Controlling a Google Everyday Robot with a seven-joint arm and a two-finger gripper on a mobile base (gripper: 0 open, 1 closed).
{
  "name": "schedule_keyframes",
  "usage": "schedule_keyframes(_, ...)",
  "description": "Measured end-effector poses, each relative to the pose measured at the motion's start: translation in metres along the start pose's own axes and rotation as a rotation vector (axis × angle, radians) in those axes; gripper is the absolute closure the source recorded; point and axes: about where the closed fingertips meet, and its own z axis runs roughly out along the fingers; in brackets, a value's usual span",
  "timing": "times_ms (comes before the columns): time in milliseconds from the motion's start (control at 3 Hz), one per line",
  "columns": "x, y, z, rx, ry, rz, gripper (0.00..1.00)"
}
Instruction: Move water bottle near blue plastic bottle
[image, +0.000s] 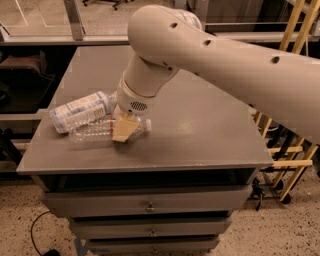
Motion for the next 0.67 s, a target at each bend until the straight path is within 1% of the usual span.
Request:
schedule_keyframes(333, -0.0085, -0.0002, 0.0013, 0.006, -0.027, -0.008, 0.04)
schedule_keyframes(667, -0.0089, 0.0003, 0.0014, 0.005, -0.026, -0.010, 0.00)
